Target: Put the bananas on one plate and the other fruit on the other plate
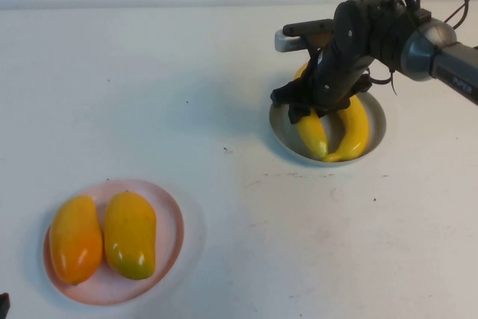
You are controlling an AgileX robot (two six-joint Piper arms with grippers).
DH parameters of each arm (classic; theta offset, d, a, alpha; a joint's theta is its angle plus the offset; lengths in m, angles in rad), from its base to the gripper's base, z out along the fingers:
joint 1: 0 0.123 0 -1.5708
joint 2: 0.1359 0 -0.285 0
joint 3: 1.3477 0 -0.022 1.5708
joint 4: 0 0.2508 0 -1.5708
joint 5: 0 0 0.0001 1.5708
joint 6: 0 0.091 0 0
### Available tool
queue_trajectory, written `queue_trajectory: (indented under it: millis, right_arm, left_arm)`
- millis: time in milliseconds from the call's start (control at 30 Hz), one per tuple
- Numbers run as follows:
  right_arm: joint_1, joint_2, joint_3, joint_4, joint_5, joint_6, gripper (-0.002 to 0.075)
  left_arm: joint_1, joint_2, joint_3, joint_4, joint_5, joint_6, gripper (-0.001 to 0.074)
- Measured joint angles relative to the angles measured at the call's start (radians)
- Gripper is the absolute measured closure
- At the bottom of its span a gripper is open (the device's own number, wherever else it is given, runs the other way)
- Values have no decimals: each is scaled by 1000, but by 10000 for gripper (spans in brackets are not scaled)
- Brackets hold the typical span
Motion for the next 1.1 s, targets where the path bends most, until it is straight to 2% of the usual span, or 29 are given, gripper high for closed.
queue_trajectory:
  millis: [200, 467, 633, 800, 867, 1100]
  right_arm:
    - [0, -3, 0, 2, 0, 0, 342]
    - [21, -126, 27, -4, 68, 0, 339]
    - [81, -308, 192, -30, 82, 0, 443]
    - [119, -563, 479, -47, 31, -2, 648]
    - [121, -662, 569, -54, 29, -2, 701]
    - [121, -961, 842, -69, 76, -28, 738]
  left_arm:
    - [0, 0, 0, 0, 0, 0, 738]
    - [0, 0, 0, 0, 0, 0, 738]
    - [0, 0, 0, 0, 0, 0, 738]
    - [0, 0, 0, 0, 0, 0, 738]
    - [0, 0, 0, 0, 0, 2, 738]
    - [0, 0, 0, 0, 0, 2, 738]
